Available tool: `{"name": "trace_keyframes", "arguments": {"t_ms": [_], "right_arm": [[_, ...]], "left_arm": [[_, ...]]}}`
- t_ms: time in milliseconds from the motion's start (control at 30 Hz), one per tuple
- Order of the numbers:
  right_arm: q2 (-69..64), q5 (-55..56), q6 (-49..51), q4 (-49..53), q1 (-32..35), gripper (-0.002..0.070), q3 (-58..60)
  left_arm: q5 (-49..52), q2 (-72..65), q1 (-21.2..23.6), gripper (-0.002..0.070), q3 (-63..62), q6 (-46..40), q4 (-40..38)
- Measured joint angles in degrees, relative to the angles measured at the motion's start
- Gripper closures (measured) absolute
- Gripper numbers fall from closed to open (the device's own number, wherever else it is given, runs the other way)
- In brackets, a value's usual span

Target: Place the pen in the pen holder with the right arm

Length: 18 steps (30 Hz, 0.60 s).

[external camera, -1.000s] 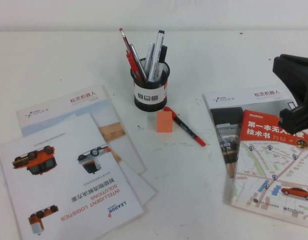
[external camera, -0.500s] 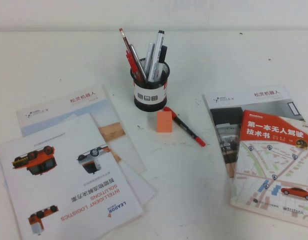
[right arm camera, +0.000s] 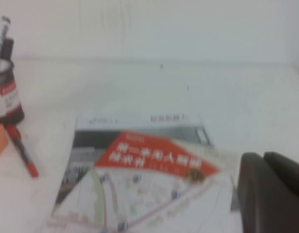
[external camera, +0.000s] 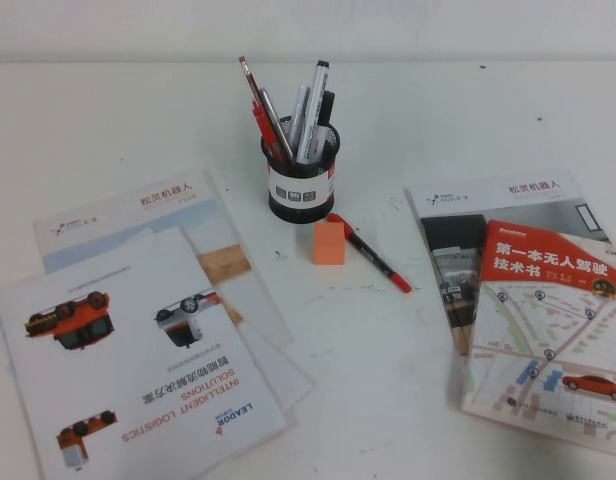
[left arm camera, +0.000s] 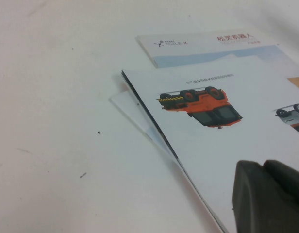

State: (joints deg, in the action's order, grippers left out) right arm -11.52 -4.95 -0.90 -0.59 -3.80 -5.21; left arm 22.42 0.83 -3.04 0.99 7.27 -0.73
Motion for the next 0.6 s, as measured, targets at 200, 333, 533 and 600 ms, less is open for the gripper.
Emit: {"name": "trace_keyframes", "arguments": {"t_ms": [200, 333, 533, 600], "right_arm": [[6.6, -2.9, 3.8, 0.6, 0.0, 0.0696, 6.5], [9.9, -9.4, 3.9, 0.6, 0.2, 0.0696, 6.5], [12.0, -14.2, 3.9, 2.1, 0.3, 0.0696, 6.6], [12.0, -14.3, 3.9, 2.1, 0.3, 0.0696, 6.6]], "left_arm": [[0.0, 0.0, 0.0, 0.0677, 0.0, 0.0, 0.0], [0.0, 0.0, 0.0, 0.0677, 0.0, 0.0, 0.0], [0.0, 0.0, 0.0, 0.0677, 0.0, 0.0, 0.0], [0.0, 0.0, 0.0, 0.0678, 0.0, 0.0, 0.0]]}}
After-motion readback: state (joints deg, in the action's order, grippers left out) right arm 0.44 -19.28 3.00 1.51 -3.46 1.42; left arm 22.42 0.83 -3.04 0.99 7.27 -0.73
